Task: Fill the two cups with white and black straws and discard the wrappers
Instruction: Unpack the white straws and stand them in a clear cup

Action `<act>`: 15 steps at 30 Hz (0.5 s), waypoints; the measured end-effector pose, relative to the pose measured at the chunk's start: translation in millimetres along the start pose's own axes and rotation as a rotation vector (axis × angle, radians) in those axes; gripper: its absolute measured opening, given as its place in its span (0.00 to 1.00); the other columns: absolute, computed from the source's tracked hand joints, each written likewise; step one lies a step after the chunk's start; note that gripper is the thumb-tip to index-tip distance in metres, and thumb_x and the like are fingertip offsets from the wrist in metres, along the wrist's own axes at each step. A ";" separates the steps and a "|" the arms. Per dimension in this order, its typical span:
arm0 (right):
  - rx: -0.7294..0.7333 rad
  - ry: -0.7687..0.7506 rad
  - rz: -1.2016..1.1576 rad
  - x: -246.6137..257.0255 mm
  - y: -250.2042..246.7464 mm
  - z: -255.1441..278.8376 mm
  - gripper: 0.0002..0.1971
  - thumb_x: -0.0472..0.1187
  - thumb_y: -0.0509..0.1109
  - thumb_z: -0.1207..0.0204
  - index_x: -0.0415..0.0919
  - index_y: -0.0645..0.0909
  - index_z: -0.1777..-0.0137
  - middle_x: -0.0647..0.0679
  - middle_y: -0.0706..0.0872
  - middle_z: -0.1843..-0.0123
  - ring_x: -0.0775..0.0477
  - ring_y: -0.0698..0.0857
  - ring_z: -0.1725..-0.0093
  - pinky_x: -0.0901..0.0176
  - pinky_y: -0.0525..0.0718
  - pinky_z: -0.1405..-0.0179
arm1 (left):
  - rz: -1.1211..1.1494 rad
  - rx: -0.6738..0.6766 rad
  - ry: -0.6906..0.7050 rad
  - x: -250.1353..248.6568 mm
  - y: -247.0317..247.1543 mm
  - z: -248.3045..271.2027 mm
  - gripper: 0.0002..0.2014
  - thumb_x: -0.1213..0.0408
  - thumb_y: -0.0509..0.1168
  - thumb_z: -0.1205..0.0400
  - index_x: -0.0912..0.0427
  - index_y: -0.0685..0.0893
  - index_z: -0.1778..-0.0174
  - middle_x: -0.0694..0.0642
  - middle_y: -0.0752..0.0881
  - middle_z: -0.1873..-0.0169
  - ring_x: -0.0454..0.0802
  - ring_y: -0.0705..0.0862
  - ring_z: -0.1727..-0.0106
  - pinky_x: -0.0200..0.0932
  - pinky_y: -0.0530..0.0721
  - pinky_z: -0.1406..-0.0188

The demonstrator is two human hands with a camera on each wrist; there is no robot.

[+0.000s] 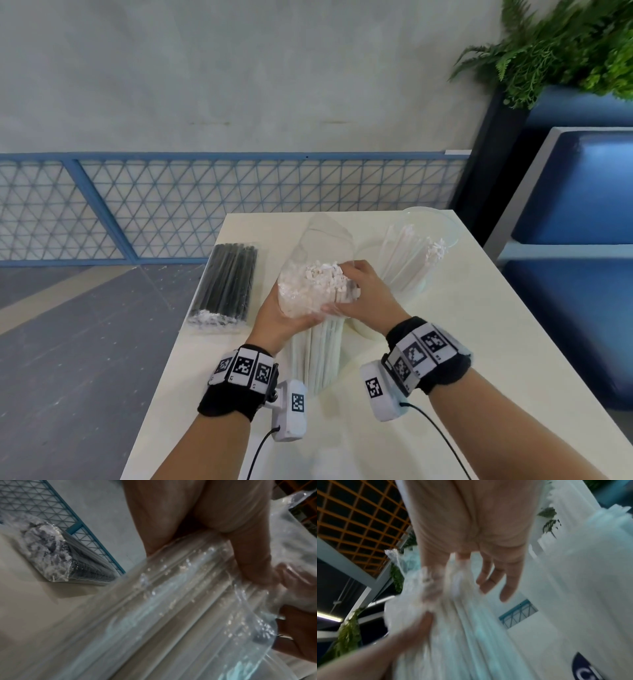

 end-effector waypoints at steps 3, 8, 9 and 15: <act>-0.184 -0.016 -0.090 -6.4 14.8 6.6 0.33 0.42 0.82 0.38 0.39 0.76 0.33 0.49 0.67 0.35 0.54 0.72 0.40 0.72 0.77 0.44 | 0.000 -0.022 0.013 -1.6 0.9 0.4 0.32 0.73 0.79 0.37 0.45 0.75 0.42 0.46 0.85 0.47 0.41 0.84 0.43 0.29 0.83 0.49; -0.098 0.030 0.053 -6.0 18.1 0.6 0.32 0.51 0.82 0.40 0.40 0.81 0.36 0.46 0.70 0.36 0.44 0.71 0.35 0.52 0.74 0.31 | -0.012 -0.044 -0.004 0.1 1.8 -1.9 0.38 0.66 0.82 0.39 0.50 0.75 0.35 0.49 0.84 0.41 0.42 0.82 0.39 0.35 0.81 0.45; -0.071 0.033 0.078 -4.7 17.9 -0.8 0.30 0.52 0.81 0.39 0.42 0.82 0.37 0.46 0.71 0.37 0.43 0.70 0.34 0.49 0.72 0.29 | -0.024 -0.033 -0.006 0.3 2.8 -2.9 0.40 0.65 0.83 0.40 0.51 0.74 0.33 0.48 0.84 0.40 0.42 0.81 0.38 0.37 0.81 0.44; -0.277 0.042 -0.165 -2.8 19.2 5.9 0.13 0.47 0.78 0.40 0.49 0.84 0.55 0.51 0.68 0.43 0.41 0.76 0.37 0.45 0.79 0.34 | -0.050 -0.023 -0.008 -4.9 7.7 -6.6 0.32 0.69 0.80 0.36 0.44 0.75 0.42 0.41 0.84 0.47 0.37 0.82 0.43 0.32 0.82 0.51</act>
Point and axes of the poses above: each hand's wrist, its own z-axis away from the middle knuckle, its own y-axis out of the palm, x = y × z, the point moved 3 cm from there along -z, towards the middle knuckle
